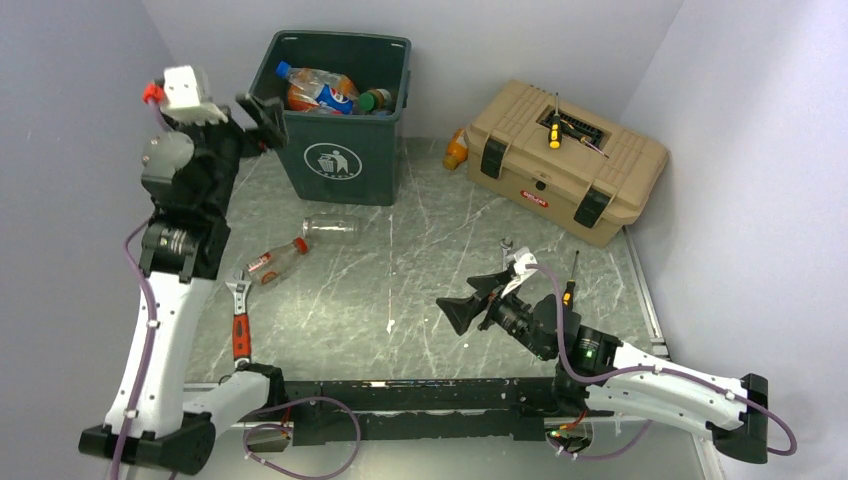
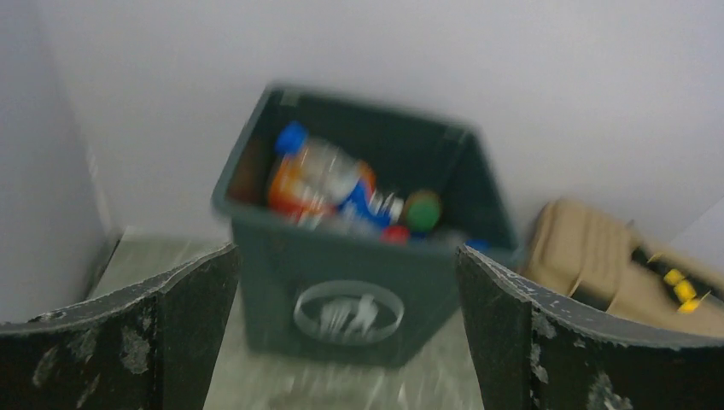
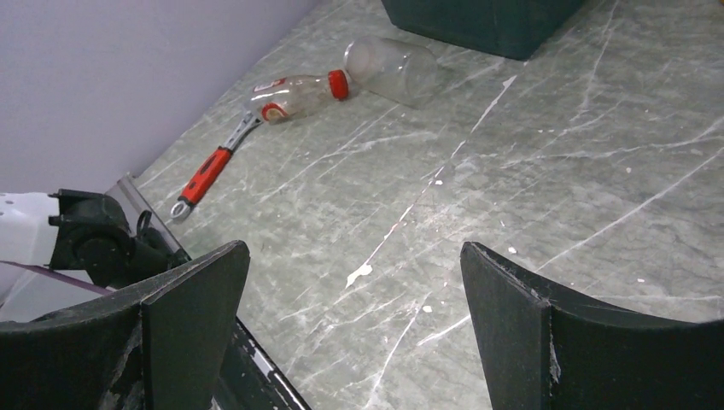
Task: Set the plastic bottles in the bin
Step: Place the plastic bottle in the trash bin, then pick up the plastic bottle at the center of the board, then place the plastic bottle in the trash bin.
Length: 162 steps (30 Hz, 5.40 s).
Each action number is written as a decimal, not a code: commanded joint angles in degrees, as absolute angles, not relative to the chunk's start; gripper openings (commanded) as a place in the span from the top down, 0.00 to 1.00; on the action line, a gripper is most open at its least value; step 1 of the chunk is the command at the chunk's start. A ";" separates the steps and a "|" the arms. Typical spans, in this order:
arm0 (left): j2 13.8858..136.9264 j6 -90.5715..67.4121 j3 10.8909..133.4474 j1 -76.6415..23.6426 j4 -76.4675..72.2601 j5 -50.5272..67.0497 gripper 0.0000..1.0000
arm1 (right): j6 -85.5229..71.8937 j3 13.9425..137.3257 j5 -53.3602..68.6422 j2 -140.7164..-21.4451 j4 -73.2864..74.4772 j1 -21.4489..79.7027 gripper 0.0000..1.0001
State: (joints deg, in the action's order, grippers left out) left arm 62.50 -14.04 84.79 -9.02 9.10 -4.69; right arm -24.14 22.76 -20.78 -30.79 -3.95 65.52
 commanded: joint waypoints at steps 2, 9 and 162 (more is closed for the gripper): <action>55.12 -18.66 73.46 -10.02 33.50 -13.58 0.01 | -22.49 25.16 -22.37 -32.30 -6.17 65.74 0.01; 46.74 -26.44 55.20 -10.02 34.92 -7.39 0.00 | -24.31 23.60 -20.77 -35.32 -9.28 65.73 0.01; 58.19 -35.17 61.47 -34.63 -23.91 39.12 0.00 | -4.35 47.00 -8.41 -48.24 -6.87 65.74 0.69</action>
